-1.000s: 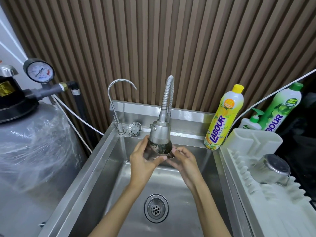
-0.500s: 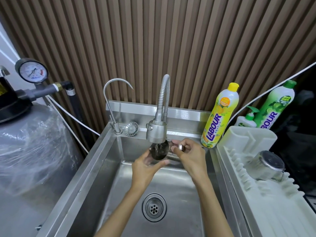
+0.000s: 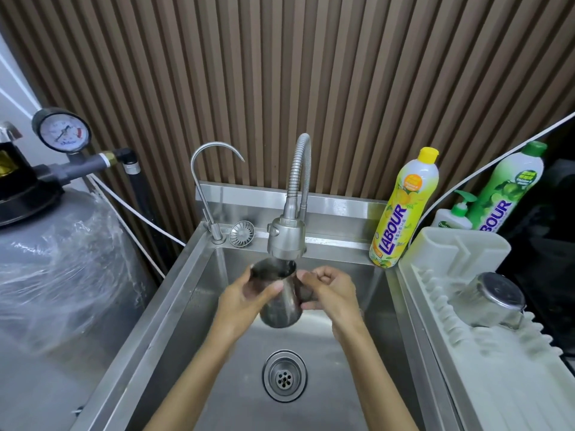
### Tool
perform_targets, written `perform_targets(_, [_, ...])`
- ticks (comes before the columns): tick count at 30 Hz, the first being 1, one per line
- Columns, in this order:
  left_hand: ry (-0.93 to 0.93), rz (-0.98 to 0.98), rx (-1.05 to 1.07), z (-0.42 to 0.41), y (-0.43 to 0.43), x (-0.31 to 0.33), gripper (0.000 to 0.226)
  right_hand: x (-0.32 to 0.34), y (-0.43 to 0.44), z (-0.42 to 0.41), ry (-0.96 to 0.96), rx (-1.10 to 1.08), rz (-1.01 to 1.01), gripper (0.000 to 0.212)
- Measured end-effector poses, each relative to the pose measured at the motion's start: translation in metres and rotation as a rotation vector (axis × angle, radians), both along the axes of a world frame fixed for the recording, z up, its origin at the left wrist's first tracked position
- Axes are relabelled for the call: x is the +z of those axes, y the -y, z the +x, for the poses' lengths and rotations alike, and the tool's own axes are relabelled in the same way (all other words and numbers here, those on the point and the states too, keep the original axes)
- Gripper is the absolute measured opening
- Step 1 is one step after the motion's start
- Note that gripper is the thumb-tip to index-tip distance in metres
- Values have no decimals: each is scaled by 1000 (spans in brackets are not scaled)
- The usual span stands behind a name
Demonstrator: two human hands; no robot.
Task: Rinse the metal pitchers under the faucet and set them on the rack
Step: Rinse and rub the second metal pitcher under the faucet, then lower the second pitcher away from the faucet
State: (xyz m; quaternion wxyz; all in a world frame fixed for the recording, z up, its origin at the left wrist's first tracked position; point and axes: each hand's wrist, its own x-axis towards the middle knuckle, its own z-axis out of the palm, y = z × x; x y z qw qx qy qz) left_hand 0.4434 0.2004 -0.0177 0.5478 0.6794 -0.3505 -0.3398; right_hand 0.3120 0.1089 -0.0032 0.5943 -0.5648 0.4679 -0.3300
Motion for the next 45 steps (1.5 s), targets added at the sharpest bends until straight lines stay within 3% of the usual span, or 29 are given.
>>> perform_targets(3, [-443, 102, -130, 0, -8, -18, 18, 5, -5, 8, -348, 34, -350, 11])
perform_targets(4, [-445, 159, -123, -1, -6, -23, 22, 9, -8, 10, -422, 59, -434, 2])
perform_targets(7, [-131, 269, -69, -3, 7, -37, 11, 12, -8, 16, -528, 152, -641, 12])
perform_targets(8, [-77, 277, -59, -4, 13, -41, 20, 12, -8, 17, -547, 189, -709, 12])
perform_targets(11, [-60, 251, 25, 0, 26, -46, 23, 8, -3, 19, -589, 313, -856, 15])
perform_targets(15, [-426, 174, 79, 11, 43, -36, 34, 3, 4, 13, -565, 504, -1003, 24])
perform_targets(18, [-655, 132, -109, 11, 49, -18, 35, 0, 4, 10, -502, 614, -1088, 25])
perform_targets(22, [-562, 137, -268, 8, 48, -13, 27, -6, 3, 4, -417, 635, -1000, 3])
perform_targets(24, [-547, 117, -275, 2, 43, -19, 27, -4, 1, -5, -346, 600, -836, 6])
perform_targets(26, [-578, 50, -249, -3, 33, -29, 42, -1, -6, -14, -239, 533, -654, 8])
perform_targets(30, [-583, -86, -258, -13, 15, -38, 88, 0, -11, -11, -242, 293, -558, 43])
perform_targets(34, [-563, -193, -276, -15, 13, -33, 93, 5, -14, 7, -262, 279, -310, 69])
perform_targets(36, [-682, -273, -290, -7, 9, -32, 88, 8, -15, 13, -271, 252, -345, 78])
perform_targets(38, [-811, -335, -310, 0, 5, -31, 79, 16, -18, 16, -297, 230, -439, 71])
perform_targets(41, [-836, -347, -246, 1, 6, -33, 73, 25, -19, 19, -453, 173, -618, 66])
perform_targets(44, [-835, -340, -117, -7, 11, -29, 25, 25, -14, 15, -324, 174, -524, 73])
perform_targets(45, [-816, -324, -73, -9, 13, -28, 21, 24, -10, 11, -261, 169, -466, 79])
